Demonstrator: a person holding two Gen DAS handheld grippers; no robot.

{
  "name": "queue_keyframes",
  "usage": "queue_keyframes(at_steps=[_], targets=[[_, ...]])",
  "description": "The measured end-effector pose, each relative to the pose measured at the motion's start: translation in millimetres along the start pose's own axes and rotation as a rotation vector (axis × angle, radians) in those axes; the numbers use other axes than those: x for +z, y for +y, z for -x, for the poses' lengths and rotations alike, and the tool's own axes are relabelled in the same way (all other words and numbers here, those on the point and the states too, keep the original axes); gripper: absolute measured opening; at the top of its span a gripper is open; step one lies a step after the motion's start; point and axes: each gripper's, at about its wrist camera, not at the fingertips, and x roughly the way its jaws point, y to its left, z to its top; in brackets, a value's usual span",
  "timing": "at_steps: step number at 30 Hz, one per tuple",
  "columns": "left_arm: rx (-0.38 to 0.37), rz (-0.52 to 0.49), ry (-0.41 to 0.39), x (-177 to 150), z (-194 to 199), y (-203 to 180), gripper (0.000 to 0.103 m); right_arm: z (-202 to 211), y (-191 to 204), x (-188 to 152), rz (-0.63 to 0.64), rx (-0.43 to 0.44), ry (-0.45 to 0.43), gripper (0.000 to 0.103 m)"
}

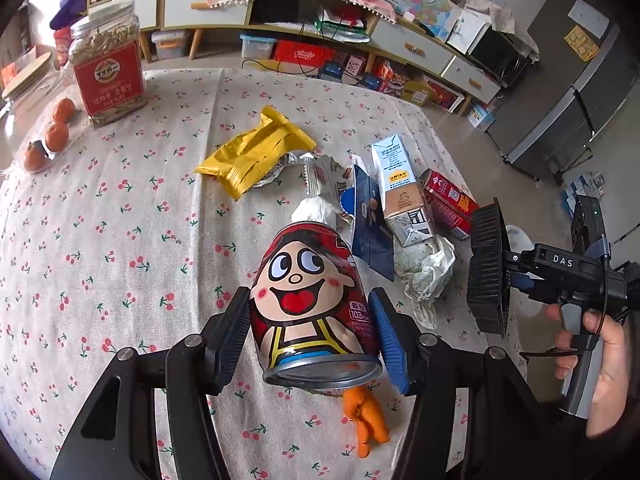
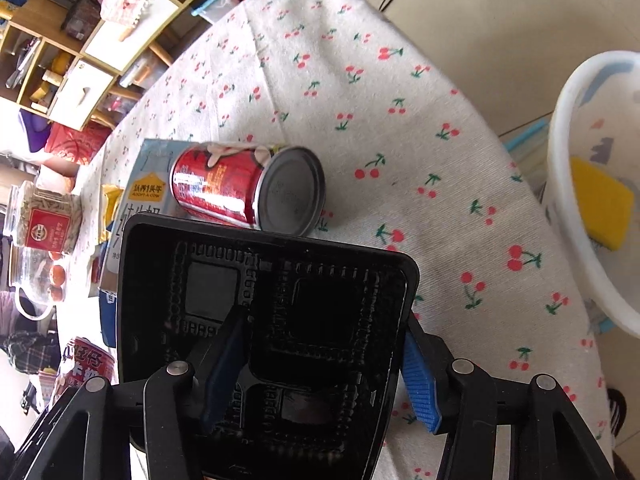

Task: Collect trash
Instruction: 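Drop the black tray into the bucket with the right tool while the left tool drops the can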

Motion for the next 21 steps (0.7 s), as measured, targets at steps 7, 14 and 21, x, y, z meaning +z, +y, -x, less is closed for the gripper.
queue_keyframes(at_steps=[7,14,21], targets=[[-0.019,-0.023,-0.030,1.7,6.0,-19.6,0.061,34.1,-13.4,1.3,0.005,0.007,-0.073,0.062],[-0.047,-0.075,-0.041,1.4,3.2,-51.5,0.061,69.5,-51.4,7.1,-0.037,-0.023,-0.143,0.062],[-0.089,-0.152,-0.024,-1.4,-3.5,-93.6,0.061,101.3,-105.1,12.9,-0.108,-0.100,-0.196,0.062]])
